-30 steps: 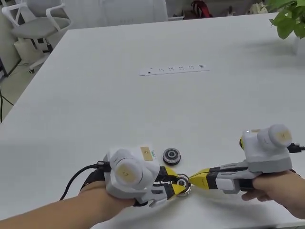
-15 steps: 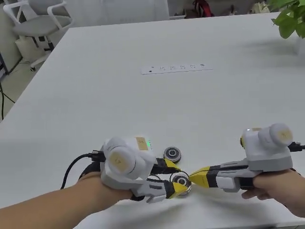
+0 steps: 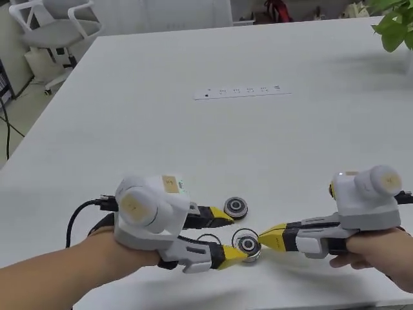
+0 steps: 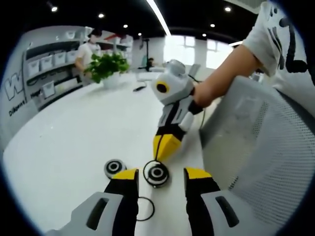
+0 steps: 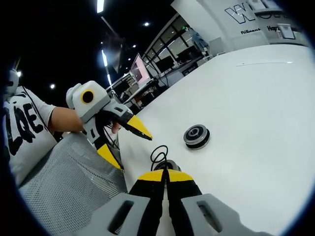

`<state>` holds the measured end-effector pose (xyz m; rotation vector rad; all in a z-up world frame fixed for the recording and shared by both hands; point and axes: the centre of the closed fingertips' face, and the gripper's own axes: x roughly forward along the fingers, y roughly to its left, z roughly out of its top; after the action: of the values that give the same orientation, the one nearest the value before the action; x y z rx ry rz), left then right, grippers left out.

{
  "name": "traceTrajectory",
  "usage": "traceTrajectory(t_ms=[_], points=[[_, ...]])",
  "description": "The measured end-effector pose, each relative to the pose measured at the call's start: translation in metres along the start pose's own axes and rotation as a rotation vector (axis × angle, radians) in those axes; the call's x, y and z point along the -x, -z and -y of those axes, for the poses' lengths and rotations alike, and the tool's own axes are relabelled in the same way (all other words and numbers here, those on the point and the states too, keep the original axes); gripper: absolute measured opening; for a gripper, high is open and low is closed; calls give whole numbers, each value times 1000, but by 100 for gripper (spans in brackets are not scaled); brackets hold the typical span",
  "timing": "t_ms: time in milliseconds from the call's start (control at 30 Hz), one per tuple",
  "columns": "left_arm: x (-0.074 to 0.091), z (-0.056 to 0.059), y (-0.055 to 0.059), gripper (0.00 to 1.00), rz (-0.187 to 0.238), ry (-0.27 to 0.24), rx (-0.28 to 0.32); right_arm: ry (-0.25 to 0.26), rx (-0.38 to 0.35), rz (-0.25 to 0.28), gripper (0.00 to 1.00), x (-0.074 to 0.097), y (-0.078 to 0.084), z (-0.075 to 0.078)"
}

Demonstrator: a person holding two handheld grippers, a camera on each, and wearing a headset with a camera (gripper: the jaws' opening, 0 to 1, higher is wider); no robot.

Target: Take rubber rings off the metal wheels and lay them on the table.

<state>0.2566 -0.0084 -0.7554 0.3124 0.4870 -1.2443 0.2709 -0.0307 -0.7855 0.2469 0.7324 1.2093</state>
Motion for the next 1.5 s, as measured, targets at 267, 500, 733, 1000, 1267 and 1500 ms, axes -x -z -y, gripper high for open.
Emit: traceTrajectory(t_ms=[267,500,733,1000,1267,1500], points=[[19,0,3,47,9,1,27,-17,-10,2,0,1,-1,-1],[34,-2,7,52,21,-14,42,-39,-14,-7,0,0,-1,-5],[46,-7,10,54,32,-40,60,-65,-10,-19,0,-1,-6,-9],[61,-16,15,57,47,-83,89,-97,10,-26,0,-12,-22,-18],[73,-23,23,60,42,-122,103,-120,28,-44,0,-26,-29,-25],[82,-22,28,62,35,-138,120,-114,38,-59,0,-37,-31,-20]])
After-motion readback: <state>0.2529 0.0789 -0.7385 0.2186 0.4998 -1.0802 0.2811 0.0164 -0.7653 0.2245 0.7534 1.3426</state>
